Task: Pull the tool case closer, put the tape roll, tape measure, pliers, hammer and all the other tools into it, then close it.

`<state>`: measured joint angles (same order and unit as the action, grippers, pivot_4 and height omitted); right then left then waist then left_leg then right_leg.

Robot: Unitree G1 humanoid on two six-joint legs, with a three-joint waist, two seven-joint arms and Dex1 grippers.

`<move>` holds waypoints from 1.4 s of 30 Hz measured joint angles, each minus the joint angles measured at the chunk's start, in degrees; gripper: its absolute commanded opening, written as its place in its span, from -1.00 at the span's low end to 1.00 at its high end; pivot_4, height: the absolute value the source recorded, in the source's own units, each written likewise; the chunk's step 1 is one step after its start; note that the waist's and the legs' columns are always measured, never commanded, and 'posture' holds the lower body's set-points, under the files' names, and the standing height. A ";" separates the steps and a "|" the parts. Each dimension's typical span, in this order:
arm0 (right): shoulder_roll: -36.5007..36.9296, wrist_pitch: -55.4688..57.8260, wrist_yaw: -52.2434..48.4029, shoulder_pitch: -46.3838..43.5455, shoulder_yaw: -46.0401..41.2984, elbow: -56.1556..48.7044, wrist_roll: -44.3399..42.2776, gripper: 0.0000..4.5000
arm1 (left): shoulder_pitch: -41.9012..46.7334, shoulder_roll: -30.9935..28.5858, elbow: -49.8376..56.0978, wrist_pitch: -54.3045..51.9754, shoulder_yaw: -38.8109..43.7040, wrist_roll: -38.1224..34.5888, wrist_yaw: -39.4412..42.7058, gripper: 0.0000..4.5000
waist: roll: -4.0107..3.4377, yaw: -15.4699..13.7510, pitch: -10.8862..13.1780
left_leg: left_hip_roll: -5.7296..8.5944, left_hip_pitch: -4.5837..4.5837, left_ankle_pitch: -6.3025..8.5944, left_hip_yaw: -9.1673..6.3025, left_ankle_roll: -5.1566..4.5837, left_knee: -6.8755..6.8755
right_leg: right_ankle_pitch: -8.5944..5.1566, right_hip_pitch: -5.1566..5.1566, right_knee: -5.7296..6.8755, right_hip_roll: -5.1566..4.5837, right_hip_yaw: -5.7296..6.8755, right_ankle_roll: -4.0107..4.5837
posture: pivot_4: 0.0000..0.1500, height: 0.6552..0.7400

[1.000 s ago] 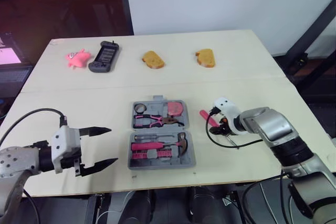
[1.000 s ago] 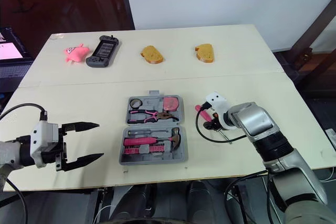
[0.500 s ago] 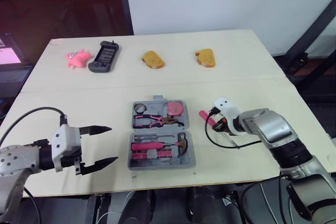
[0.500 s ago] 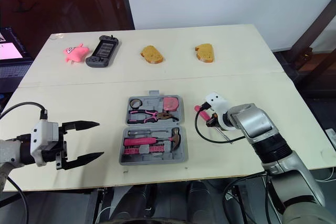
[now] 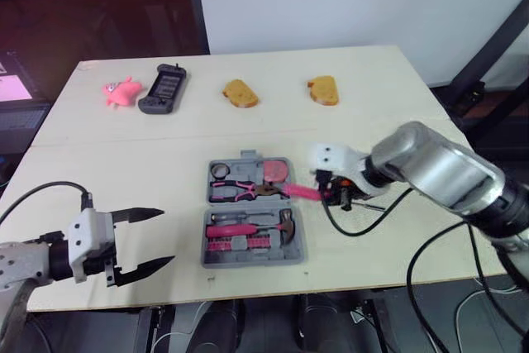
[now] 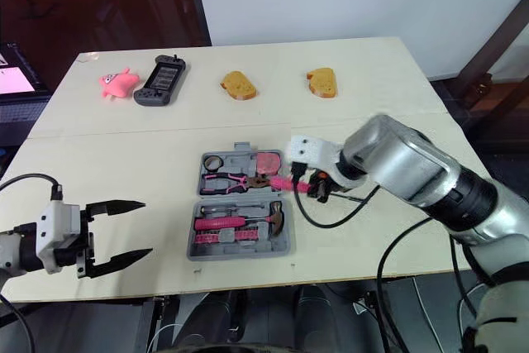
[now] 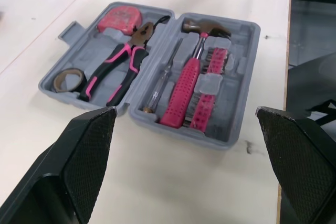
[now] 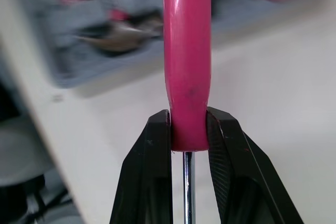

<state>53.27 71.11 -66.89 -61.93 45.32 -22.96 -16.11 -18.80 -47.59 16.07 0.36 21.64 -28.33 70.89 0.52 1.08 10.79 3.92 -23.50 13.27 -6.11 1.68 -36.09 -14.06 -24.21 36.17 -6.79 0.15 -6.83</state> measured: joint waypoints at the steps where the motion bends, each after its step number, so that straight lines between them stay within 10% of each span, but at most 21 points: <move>1: -0.67 -0.74 -1.03 -1.21 0.96 -0.19 0.09 -0.82 | -0.20 0.15 0.00 0.27 0.00 0.13 0.06 1.00 | 0.00 -0.03 0.00 | 0.00 0.00 0.00 0.00 0.00 0.00 | 0.00 0.00 0.00 0.00 0.00 0.00 | 1.00 1.00; 23: -30.92 8.98 5.82 -7.54 17.57 11.45 0.05 -0.82 | -10.05 1.44 2.29 2.89 1.94 0.36 1.67 1.00 | -0.02 0.10 -0.01 | 0.04 0.02 0.00 -0.12 0.02 0.08 | 0.02 -0.33 0.06 0.01 0.01 0.02 | 1.00 1.00; 42: -41.66 8.89 11.28 -7.69 21.06 24.92 -0.09 -0.82 | -9.14 2.62 0.49 3.81 0.66 2.78 1.14 1.00 | -0.02 0.25 -0.01 | 0.11 0.03 0.00 -0.16 0.04 0.09 | 0.05 -0.36 0.12 0.04 0.01 0.04 | 1.00 1.00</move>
<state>11.61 80.00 -55.60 -69.62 66.37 1.96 -16.20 -27.94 -44.97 16.56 4.17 22.30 -25.56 72.03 0.50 1.33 10.77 4.04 -23.46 13.27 -6.27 1.71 -36.00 -14.01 -24.57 36.30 -6.74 0.16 -6.79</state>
